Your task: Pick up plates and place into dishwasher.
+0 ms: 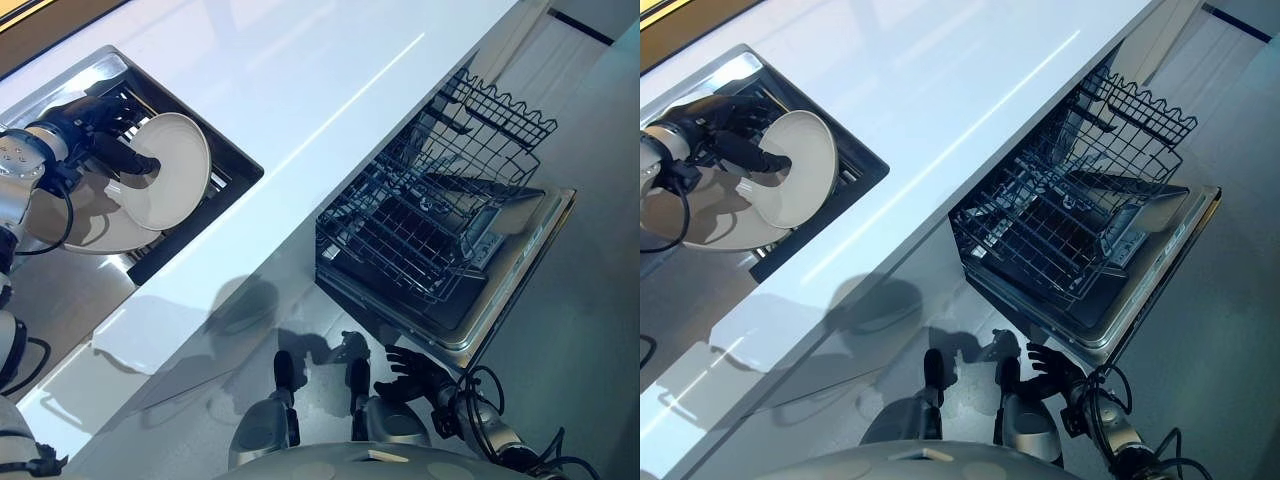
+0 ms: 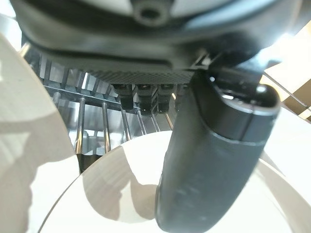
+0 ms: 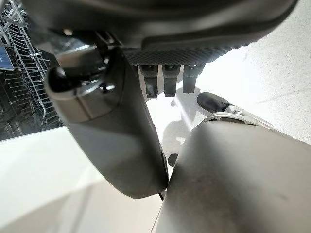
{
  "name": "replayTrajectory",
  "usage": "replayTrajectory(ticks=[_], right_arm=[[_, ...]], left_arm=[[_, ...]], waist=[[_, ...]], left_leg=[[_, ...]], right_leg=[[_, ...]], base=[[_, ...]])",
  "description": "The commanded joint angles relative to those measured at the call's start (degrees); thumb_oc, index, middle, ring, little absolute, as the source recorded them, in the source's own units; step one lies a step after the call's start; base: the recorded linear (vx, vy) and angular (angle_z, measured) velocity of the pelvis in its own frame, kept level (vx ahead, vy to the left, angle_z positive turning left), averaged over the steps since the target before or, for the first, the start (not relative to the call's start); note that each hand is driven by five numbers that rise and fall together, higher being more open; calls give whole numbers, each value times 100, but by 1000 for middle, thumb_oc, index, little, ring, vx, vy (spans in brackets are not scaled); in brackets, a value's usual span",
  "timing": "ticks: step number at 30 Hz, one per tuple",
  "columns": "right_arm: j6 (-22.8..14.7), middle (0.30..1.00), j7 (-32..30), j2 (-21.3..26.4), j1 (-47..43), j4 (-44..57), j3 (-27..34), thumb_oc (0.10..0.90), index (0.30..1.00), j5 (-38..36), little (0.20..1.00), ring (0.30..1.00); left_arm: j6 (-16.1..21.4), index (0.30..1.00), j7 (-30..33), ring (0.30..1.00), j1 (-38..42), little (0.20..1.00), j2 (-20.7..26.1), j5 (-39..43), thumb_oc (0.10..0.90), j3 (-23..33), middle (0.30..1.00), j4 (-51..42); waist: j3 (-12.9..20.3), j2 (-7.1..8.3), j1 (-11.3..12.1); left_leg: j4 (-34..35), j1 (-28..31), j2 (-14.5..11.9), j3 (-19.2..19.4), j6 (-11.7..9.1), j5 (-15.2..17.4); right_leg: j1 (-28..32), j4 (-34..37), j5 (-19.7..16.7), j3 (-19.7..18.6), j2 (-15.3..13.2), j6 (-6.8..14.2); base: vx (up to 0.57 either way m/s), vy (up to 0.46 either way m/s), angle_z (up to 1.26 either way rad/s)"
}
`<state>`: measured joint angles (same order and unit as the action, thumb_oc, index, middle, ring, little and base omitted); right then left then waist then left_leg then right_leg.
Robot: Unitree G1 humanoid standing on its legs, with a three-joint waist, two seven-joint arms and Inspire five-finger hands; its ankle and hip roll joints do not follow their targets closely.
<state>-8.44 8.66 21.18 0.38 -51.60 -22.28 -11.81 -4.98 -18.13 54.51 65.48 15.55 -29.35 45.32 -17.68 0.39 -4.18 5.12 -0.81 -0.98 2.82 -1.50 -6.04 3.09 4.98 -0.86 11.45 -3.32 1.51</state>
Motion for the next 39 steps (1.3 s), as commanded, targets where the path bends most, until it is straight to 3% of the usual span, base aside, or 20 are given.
replayTrajectory(ticks=[1,13,14,15,18,19,28,39], right_arm=[[-234,900,-48,45,106,300,-92,800,900,-51,900,900],[-191,900,-18,-20,216,173,-19,800,900,-41,900,900],[-187,900,-15,-23,223,158,-10,800,900,-49,900,900],[-188,900,-19,-27,225,139,-13,800,900,-56,900,900],[-168,900,-34,-46,257,104,8,800,900,-26,900,900],[-146,900,-39,-56,265,82,27,800,900,-4,900,900],[-156,900,-56,-61,322,-109,98,800,900,4,900,900],[-245,900,-72,-54,346,-129,108,800,900,21,900,900]], left_arm=[[104,900,177,900,1034,900,106,-214,800,270,900,450],[149,900,-170,900,1178,900,188,-79,800,179,900,486],[150,669,-203,669,1183,631,213,-67,531,172,669,476],[145,587,-211,587,1207,535,221,-45,435,151,587,477],[109,467,-287,467,1243,395,251,-7,295,127,467,469],[105,300,-326,300,1229,200,257,8,100,137,300,471],[37,300,-556,300,1102,200,258,50,100,242,300,532],[36,300,-582,300,1249,200,315,81,100,138,300,631]], waist=[[119,-39,-23],[337,-122,-21],[370,-135,-19],[404,-147,-19],[516,-187,-21],[584,-208,-18],[886,-330,-52],[1029,-410,-92]], left_leg=[[-36,91,332,315,218,465],[-26,285,385,266,185,517],[-23,307,389,258,179,524],[-22,325,392,250,172,529],[-18,381,402,223,155,547],[-13,412,409,201,145,553],[-12,580,417,164,96,600],[-12,653,396,178,52,617]], right_leg=[[-500,-175,-525,-354,-202,727],[-299,-136,-476,-296,-203,709],[-272,-125,-470,-294,-201,709],[-243,-110,-464,-295,-200,707],[-169,-86,-434,-295,-192,699],[-132,-71,-421,-309,-180,692],[83,-3,-328,-366,-116,641],[178,2,-245,-388,-74,616]], base=[[0,0,0],[16,-3,0],[0,0,0],[0,0,0],[12,-7,0],[37,-21,1],[23,-12,0],[-4,-13,-3]])
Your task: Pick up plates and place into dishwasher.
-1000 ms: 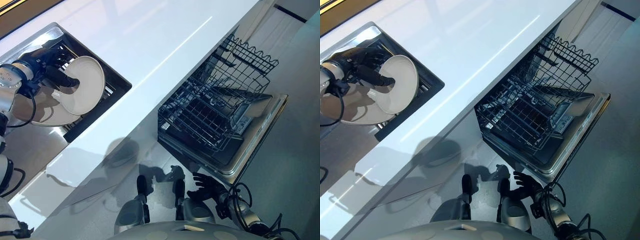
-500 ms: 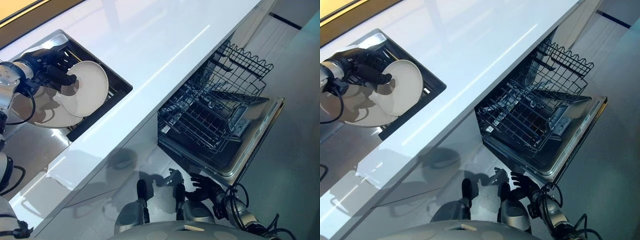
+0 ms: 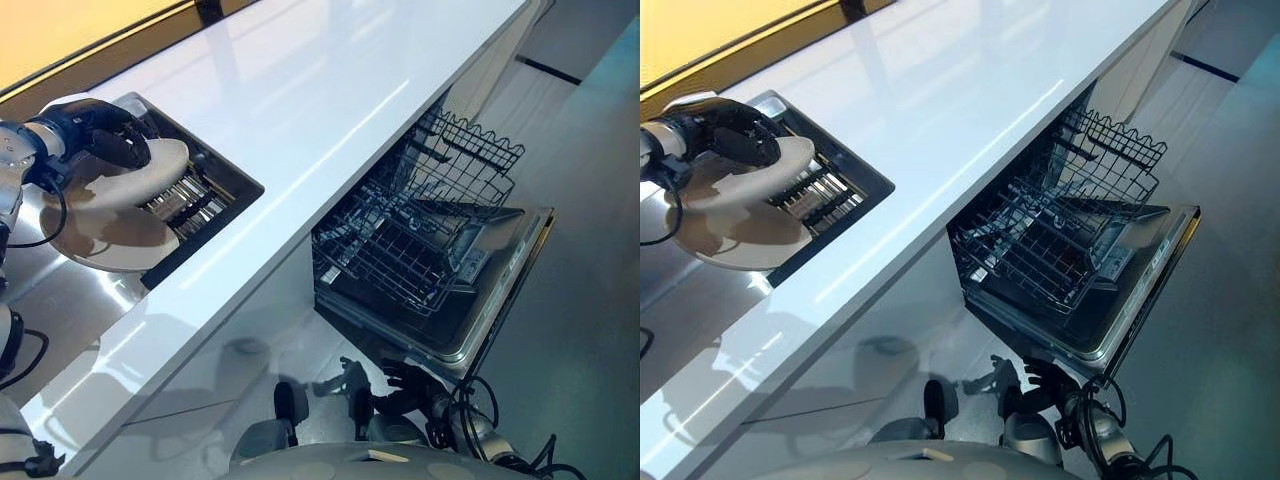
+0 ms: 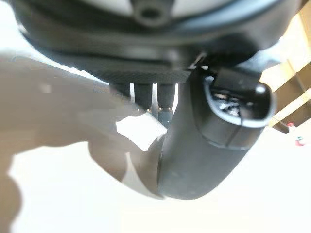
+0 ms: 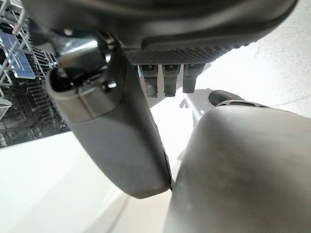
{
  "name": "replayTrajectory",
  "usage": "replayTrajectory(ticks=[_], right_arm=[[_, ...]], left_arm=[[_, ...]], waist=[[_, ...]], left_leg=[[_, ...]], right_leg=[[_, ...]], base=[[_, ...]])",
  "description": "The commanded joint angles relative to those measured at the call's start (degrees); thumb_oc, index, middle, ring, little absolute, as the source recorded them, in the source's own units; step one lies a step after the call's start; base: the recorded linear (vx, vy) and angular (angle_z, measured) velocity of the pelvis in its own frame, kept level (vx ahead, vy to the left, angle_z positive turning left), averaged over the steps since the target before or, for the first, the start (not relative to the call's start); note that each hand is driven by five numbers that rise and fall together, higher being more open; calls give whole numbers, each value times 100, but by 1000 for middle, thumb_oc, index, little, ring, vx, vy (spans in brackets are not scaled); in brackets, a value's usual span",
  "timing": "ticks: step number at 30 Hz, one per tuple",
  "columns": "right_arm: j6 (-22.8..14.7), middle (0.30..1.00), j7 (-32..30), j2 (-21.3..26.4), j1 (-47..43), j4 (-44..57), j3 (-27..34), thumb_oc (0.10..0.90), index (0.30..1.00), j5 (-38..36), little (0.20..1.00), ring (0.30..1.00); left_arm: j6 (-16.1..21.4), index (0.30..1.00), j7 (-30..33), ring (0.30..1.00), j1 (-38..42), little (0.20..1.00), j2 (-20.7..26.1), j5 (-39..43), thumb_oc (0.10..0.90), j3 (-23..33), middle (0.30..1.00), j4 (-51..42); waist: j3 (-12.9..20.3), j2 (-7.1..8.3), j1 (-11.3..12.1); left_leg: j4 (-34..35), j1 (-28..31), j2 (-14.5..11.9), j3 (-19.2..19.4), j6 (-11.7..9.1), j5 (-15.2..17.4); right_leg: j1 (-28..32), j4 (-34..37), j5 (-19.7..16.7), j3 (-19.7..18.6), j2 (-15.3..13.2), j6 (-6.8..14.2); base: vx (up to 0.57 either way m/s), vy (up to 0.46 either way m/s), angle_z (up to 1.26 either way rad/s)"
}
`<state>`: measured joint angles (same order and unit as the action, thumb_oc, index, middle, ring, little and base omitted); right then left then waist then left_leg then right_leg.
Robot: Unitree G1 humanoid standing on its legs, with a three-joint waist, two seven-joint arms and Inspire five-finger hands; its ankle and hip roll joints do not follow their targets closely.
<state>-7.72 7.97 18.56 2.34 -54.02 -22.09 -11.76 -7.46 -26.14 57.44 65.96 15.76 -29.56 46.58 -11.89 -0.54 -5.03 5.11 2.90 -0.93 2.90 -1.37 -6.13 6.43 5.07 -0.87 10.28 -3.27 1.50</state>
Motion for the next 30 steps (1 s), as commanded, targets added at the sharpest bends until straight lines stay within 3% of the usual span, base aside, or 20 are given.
replayTrajectory(ticks=[1,7,13,16,21,23,28,30], right_arm=[[-332,900,4,208,146,98,86,800,900,23,900,900],[-484,900,26,233,160,152,67,800,900,-39,900,900],[-475,900,197,360,236,1017,104,800,900,-543,900,900],[-479,900,553,490,374,1819,246,800,900,-1105,900,900],[-277,900,1760,736,596,3167,538,800,900,-2490,900,900],[-8,900,2164,772,623,3614,705,800,900,-3071,900,900],[1439,900,3404,1042,554,4674,1194,800,900,-4609,900,900],[1745,900,3564,1138,499,4991,1310,800,900,-4949,900,900]], left_arm=[[276,300,250,300,973,200,262,66,100,146,300,503],[343,300,604,300,1005,200,280,30,100,176,300,430],[573,300,1145,300,1012,200,429,31,100,199,300,124],[765,300,1554,300,1019,200,557,122,100,233,300,-263],[1159,300,1908,300,1078,200,785,248,100,220,300,-665],[1383,300,2078,300,1028,200,827,197,100,246,300,-851],[1851,300,2581,300,923,200,901,60,100,265,300,-1491],[2013,300,2755,300,854,200,893,31,100,312,300,-1624]], waist=[[464,-324,-13],[535,-354,-24],[548,-356,-56],[562,-353,-101],[611,-322,-188],[643,-301,-203],[725,-223,-228],[749,-197,-228]], left_leg=[[-11,288,390,177,37,625],[-11,334,381,183,24,640],[-11,378,377,167,21,641],[-11,396,365,173,27,650],[-11,421,342,218,20,665],[-11,431,338,221,23,678],[-11,460,316,247,25,709],[-11,459,311,254,18,712]], right_leg=[[-148,-7,-238,-274,-77,615],[-85,-7,-193,-270,-56,586],[-40,-7,-189,-277,-48,566],[-32,-10,-186,-299,-37,550],[-19,-22,-154,-321,-7,525],[-11,-21,-134,-333,8,512],[3,-13,-117,-331,24,501],[0,-13,-118,-333,25,507]], base=[[4,-20,-3],[3,-7,-1],[0,0,0],[0,0,0],[2,-13,0],[2,-17,-1],[1,-6,0],[0,0,0]])
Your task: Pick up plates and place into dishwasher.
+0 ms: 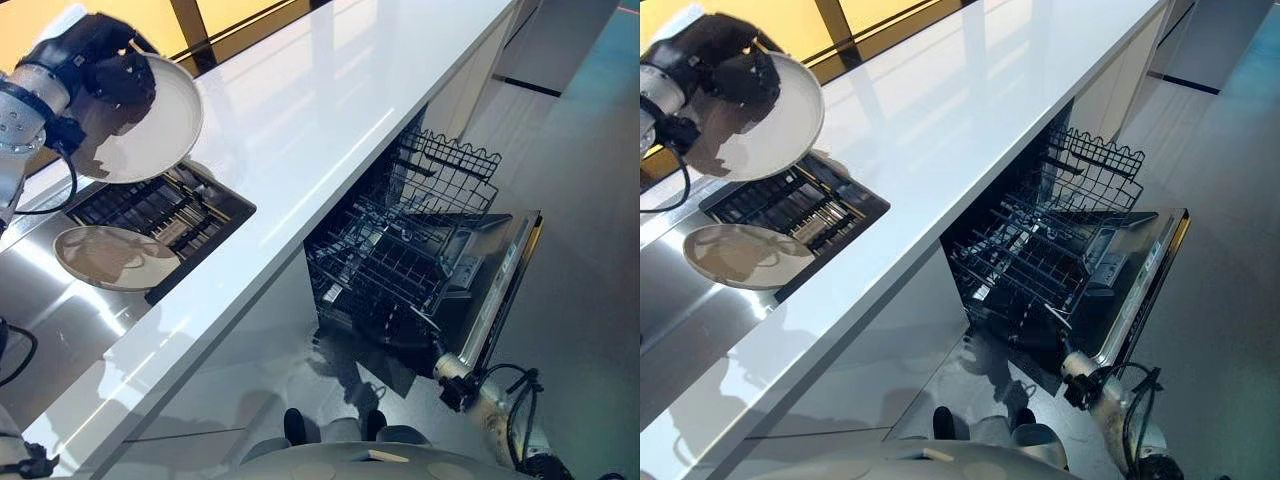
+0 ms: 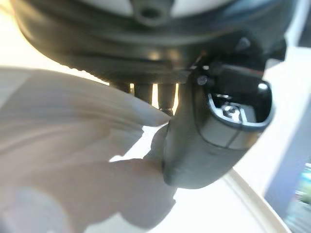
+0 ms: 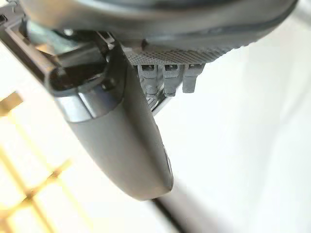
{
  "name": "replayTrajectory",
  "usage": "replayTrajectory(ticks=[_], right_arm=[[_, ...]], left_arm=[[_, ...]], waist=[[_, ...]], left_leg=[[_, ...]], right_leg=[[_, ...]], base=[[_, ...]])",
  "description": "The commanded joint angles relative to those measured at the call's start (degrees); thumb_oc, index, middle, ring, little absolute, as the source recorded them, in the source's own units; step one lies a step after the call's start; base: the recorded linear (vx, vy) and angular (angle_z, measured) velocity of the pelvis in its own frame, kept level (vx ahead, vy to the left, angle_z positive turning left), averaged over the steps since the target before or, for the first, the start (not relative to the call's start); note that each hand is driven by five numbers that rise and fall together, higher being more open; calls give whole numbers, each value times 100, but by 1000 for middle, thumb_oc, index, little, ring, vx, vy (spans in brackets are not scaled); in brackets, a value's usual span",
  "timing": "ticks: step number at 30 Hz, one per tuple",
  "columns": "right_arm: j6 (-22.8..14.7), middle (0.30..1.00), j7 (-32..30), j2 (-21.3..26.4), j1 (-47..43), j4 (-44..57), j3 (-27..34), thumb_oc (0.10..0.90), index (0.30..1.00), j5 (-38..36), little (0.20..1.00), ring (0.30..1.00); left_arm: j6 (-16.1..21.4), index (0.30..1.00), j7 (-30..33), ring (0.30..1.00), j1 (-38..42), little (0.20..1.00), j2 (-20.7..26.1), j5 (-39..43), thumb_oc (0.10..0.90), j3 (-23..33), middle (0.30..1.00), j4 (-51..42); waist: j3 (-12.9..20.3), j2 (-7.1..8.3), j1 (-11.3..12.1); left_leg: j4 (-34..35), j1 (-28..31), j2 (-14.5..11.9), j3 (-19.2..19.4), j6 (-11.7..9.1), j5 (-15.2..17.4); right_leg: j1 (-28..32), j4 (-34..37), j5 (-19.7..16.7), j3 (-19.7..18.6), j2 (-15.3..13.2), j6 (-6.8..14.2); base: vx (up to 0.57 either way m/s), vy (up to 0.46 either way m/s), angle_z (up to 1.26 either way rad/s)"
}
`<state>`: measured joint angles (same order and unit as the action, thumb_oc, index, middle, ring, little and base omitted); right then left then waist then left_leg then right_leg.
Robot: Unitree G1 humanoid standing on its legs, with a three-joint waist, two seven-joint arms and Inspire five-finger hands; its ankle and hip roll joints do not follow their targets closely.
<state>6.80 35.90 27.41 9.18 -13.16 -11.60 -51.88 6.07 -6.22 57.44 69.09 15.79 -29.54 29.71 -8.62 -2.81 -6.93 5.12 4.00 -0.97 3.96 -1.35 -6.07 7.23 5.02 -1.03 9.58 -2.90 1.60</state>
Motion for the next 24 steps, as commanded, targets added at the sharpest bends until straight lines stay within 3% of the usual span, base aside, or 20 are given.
replayTrajectory(ticks=[1,4,9,11,14,24], right_arm=[[422,900,850,327,-232,1027,348,800,900,-1062,900,900],[953,900,921,485,-473,1642,638,800,900,-1567,900,900],[1786,900,1535,662,-803,2226,1024,800,900,-2068,900,900],[1895,900,1626,763,-941,2375,1093,800,900,-2396,900,900],[1971,900,1366,784,-1149,2425,1228,800,900,-3025,900,900],[1574,900,696,597,-1479,2485,1387,800,900,-3543,900,900]], left_arm=[[711,300,856,300,834,200,587,32,100,336,300,-20],[1013,300,1319,300,704,200,533,-37,100,513,300,-240],[1404,300,1655,300,266,200,455,-107,100,941,300,-477],[1539,300,1756,300,110,200,397,-146,100,1082,300,-547],[1764,300,1955,300,32,200,314,-205,100,1140,300,-602],[2157,300,2539,300,92,200,-91,-448,100,1118,300,-735]], waist=[[433,40,-38],[472,83,-32],[517,133,-19],[533,144,-18],[551,152,-16],[622,159,-93]], left_leg=[[-12,349,312,152,12,707],[-12,348,304,170,10,707],[-12,345,305,194,24,711],[-12,344,307,204,27,701],[-12,344,308,199,34,693],[-12,332,290,270,47,641]], right_leg=[[-81,-9,-105,-264,-14,498],[-89,-7,-125,-256,-23,499],[-106,-13,-142,-265,-19,487],[-106,-10,-152,-276,-14,478],[-109,-12,-163,-302,-1,465],[-147,-2,-208,-387,47,426]], base=[[-4,-13,-5],[-5,-6,-6],[-11,-2,-9],[-25,0,-9],[-21,-5,-8],[-24,-3,-6]])
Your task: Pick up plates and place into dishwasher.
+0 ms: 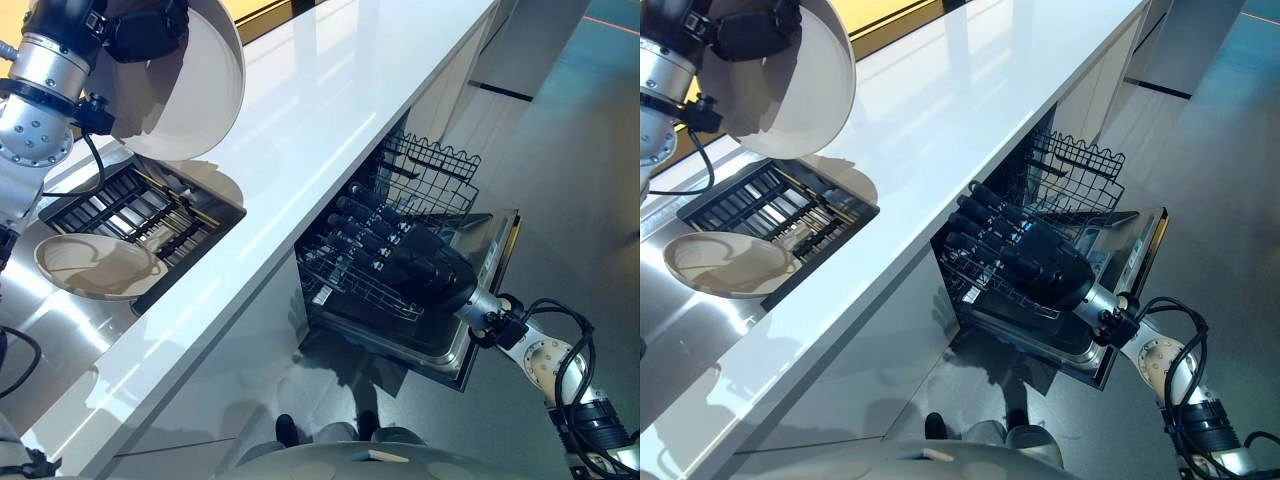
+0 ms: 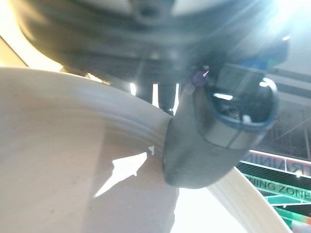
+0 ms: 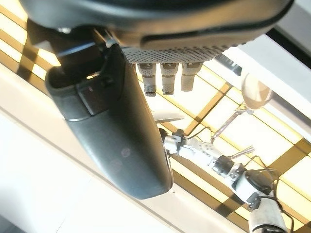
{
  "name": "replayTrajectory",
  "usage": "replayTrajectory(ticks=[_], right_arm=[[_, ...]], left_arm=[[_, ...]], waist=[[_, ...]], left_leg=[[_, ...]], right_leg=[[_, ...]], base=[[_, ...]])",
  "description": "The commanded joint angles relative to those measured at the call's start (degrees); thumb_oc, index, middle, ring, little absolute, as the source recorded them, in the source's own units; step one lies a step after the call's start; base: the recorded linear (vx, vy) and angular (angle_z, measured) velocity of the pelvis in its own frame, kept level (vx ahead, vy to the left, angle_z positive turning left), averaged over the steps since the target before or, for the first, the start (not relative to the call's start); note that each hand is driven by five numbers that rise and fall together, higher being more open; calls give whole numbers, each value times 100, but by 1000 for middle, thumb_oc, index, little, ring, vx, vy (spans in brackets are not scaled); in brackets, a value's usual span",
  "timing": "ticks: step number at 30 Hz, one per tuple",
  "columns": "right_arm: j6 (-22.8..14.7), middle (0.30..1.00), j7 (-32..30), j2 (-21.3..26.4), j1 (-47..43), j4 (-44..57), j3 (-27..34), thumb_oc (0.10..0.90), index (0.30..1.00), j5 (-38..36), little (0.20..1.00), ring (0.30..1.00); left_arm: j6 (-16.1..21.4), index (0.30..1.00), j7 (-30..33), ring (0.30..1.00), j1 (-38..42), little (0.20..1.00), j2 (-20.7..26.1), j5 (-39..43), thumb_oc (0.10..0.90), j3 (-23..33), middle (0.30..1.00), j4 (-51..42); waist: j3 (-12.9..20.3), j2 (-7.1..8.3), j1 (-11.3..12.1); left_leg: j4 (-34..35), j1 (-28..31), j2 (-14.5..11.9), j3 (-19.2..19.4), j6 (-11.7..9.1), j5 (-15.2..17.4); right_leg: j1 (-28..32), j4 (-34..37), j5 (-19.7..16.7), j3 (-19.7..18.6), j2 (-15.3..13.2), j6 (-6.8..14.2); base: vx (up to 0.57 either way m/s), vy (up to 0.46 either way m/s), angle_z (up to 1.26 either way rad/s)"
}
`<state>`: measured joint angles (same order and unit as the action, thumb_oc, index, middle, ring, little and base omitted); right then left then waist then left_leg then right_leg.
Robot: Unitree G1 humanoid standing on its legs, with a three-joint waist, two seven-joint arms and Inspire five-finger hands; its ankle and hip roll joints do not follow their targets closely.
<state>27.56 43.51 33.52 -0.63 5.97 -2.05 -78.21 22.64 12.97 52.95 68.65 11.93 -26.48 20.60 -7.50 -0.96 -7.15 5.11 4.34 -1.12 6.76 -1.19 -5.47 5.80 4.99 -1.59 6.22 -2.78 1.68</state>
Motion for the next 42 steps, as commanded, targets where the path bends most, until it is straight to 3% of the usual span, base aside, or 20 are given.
replayTrajectory(ticks=[1,3,9,18,26,32,42], right_arm=[[-545,900,-113,-64,-561,570,450,800,900,-1022,900,900],[-808,900,-150,-202,-777,578,455,800,900,-1144,900,900],[-1009,900,-809,-473,-1271,895,324,800,900,-1205,900,900],[-1498,900,-1139,-584,-1991,1210,84,800,900,-1315,900,900],[-1488,900,-1518,-656,-2362,1243,109,800,900,-1359,900,900],[-1308,900,-1875,-754,-2414,1120,-130,800,900,-865,900,900],[-1610,900,-2528,-684,-2566,544,-538,800,900,156,900,900]], left_arm=[[488,300,656,300,567,200,-112,-82,100,807,300,152],[518,300,844,300,545,200,-383,-338,100,823,300,91],[407,300,1157,300,584,200,-892,-723,100,799,300,-29],[243,300,1253,300,883,200,-1245,-782,100,587,300,-52],[158,300,1310,300,988,200,-1494,-793,100,548,300,-41],[25,300,1886,300,1181,200,-1702,-1037,100,409,300,-89],[-15,300,3129,300,1174,200,-2131,-1692,100,486,300,-246]], waist=[[509,-14,-73],[526,-7,-82],[540,4,-119],[591,16,-88],[632,16,-97],[658,10,-131],[700,61,-164]], left_leg=[[-11,269,305,8,33,518],[-11,295,294,16,24,566],[-11,318,284,62,21,566],[-11,298,283,116,10,491],[-11,326,292,114,16,499],[-11,339,283,123,12,496],[-11,360,272,105,-16,541]], right_leg=[[-36,1,-211,-58,38,404],[-15,1,-165,-80,56,403],[-25,1,-187,-137,74,390],[-53,1,-269,-159,81,369],[-46,1,-292,-185,73,370],[-52,1,-304,-222,84,365],[-40,1,-263,-261,108,349]], base=[[-8,-8,-11],[-16,-11,-15],[-13,-3,-9],[-4,1,-7],[0,0,0],[7,2,0],[10,-5,-4]])
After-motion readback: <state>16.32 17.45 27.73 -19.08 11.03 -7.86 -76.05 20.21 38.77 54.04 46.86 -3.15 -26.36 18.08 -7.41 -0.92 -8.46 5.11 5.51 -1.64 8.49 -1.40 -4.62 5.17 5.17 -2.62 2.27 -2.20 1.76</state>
